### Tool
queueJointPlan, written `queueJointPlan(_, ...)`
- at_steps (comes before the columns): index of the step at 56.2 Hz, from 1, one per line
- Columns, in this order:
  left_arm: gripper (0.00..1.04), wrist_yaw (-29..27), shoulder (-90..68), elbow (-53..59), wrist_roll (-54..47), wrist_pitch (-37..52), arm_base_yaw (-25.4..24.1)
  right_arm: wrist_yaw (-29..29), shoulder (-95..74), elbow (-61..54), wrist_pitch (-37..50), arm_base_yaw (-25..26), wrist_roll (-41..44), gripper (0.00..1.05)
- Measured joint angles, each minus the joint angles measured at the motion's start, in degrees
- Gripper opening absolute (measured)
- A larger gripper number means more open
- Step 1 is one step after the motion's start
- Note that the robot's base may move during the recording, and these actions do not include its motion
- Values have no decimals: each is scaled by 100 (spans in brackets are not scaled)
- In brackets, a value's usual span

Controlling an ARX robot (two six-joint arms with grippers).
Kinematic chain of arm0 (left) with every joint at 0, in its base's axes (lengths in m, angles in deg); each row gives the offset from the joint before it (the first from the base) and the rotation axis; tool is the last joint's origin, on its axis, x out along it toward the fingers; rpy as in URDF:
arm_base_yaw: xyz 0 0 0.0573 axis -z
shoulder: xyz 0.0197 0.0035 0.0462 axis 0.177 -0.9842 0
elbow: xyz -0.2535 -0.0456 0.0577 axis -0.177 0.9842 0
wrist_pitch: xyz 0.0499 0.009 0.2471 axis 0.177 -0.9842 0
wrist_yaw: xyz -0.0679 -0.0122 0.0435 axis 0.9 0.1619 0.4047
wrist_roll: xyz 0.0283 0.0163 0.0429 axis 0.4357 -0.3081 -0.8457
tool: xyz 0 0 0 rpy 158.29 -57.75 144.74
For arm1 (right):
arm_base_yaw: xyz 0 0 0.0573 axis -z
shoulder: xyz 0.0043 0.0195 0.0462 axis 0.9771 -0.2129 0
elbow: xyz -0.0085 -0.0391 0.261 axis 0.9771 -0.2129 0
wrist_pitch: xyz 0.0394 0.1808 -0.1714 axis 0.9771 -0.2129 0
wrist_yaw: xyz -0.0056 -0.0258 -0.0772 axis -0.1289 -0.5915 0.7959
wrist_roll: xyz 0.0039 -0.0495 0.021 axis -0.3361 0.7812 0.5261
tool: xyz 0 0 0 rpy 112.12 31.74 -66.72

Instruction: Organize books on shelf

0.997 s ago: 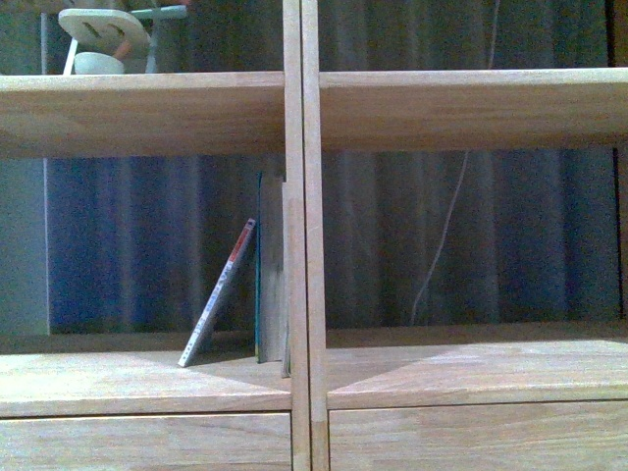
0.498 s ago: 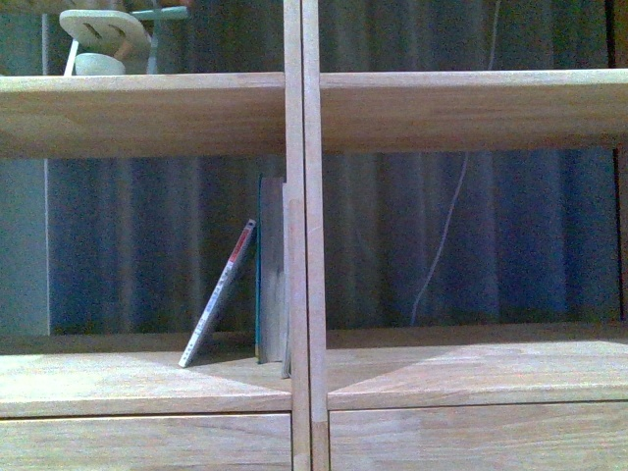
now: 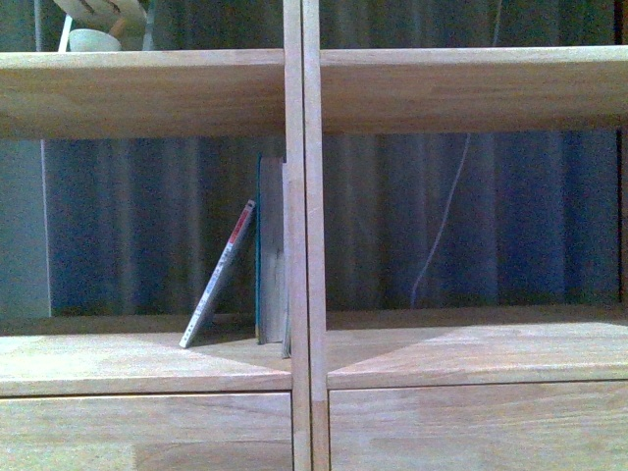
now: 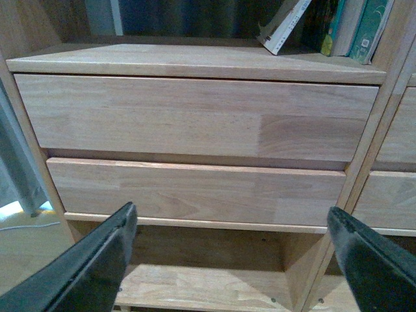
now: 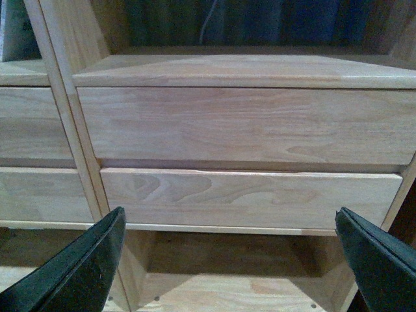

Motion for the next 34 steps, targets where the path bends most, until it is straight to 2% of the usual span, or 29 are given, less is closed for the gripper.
queueJointPlan(3,99,0,0,0,-4,0,0,0,0,2,0,0,0,98)
queueJointPlan(34,97,0,0,0,-2,0,0,0,0,0,0,0,0,98)
